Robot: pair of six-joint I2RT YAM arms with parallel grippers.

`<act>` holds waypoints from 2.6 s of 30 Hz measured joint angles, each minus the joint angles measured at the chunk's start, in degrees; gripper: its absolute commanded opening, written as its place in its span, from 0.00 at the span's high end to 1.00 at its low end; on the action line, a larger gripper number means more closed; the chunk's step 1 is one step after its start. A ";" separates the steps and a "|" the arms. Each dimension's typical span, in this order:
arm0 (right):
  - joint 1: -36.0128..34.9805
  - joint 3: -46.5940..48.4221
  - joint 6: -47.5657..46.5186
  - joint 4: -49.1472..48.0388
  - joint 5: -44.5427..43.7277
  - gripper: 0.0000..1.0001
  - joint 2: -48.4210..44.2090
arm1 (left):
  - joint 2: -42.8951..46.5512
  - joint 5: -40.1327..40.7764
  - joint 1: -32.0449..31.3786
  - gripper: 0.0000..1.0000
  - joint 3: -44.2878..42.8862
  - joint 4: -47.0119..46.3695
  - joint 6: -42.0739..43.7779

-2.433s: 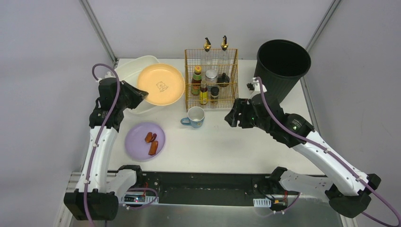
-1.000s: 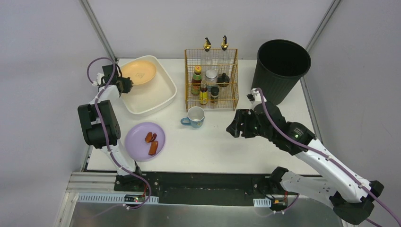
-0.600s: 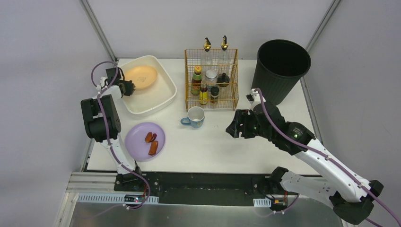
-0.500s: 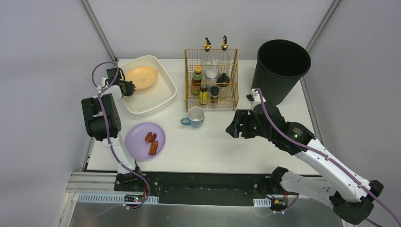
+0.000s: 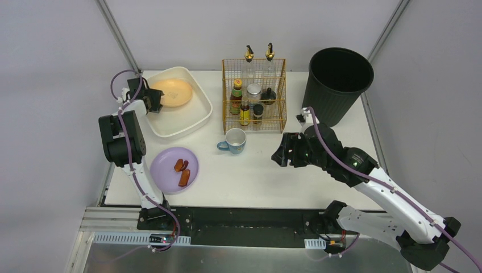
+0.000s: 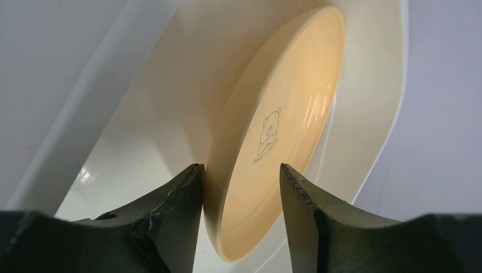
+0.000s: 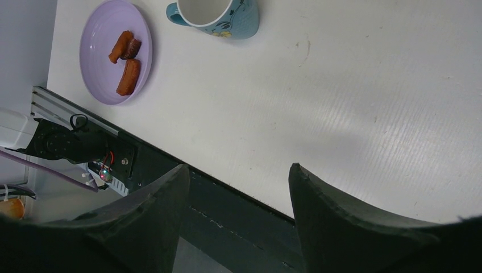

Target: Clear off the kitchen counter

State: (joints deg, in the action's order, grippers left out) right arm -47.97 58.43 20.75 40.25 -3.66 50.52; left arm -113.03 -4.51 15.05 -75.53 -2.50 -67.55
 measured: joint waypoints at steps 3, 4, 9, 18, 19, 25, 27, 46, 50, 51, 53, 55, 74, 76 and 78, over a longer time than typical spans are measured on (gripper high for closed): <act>0.00 0.00 0.13 0.02 0.00 0.32 -0.22 | 0.00 -0.87 0.02 0.42 -0.20 -0.31 0.02; 0.00 0.00 0.22 0.04 0.02 0.32 -0.33 | 0.00 -1.07 0.02 0.41 -0.31 -0.33 0.04; 0.00 -0.02 0.39 0.22 0.04 0.32 -0.94 | 0.00 -1.86 0.00 0.34 -0.59 -0.31 0.74; 0.00 -0.04 0.66 0.81 0.07 0.31 -1.22 | 0.61 -4.55 0.02 0.23 -2.05 5.03 4.31; 0.00 -0.04 0.63 0.83 0.07 0.31 -1.22 | 0.85 -4.70 0.04 0.23 -2.32 6.40 5.16; 0.00 -0.04 0.37 1.64 0.13 0.30 -1.14 | 1.57 -5.75 0.87 0.23 -4.35 14.67 8.81; 0.00 -0.04 0.13 1.86 0.28 0.30 -0.98 | 1.79 -5.84 1.42 0.23 -4.79 16.94 9.90; 0.00 1.03 0.11 1.57 7.13 0.29 5.14 | 21.90 -13.11 2.27 0.22 -0.33 28.57 18.45; -0.02 0.96 1.44 -0.96 10.08 0.29 7.80 | 29.73 -13.00 2.29 0.22 3.63 30.86 20.65; -0.09 0.96 1.73 -1.53 10.56 0.29 8.31 | 31.74 -12.92 2.29 0.22 4.61 31.61 21.11; -0.59 0.87 2.56 -3.15 11.41 0.29 9.42 | 35.98 -12.52 2.27 0.22 6.88 33.00 22.12; -1.40 0.72 3.30 -4.83 12.00 0.29 10.49 | 40.19 -11.89 2.27 0.22 9.16 34.71 23.15; -14.60 1.11 14.69 -23.10 10.23 0.34 33.29 | 57.77 -14.01 2.29 0.22 17.73 46.49 28.04; -15.47 1.49 16.26 -24.90 9.20 0.33 35.58 | 57.99 -14.75 2.29 0.22 17.73 47.12 28.63; -16.28 2.38 17.70 -26.62 8.04 0.34 38.16 | 58.47 -15.08 2.29 0.22 17.73 48.00 29.51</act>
State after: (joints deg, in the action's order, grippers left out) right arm -64.25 60.82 38.46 13.63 4.38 88.68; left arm -54.57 -19.59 17.34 -57.80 45.50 -38.04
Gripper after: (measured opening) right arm 0.667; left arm 0.778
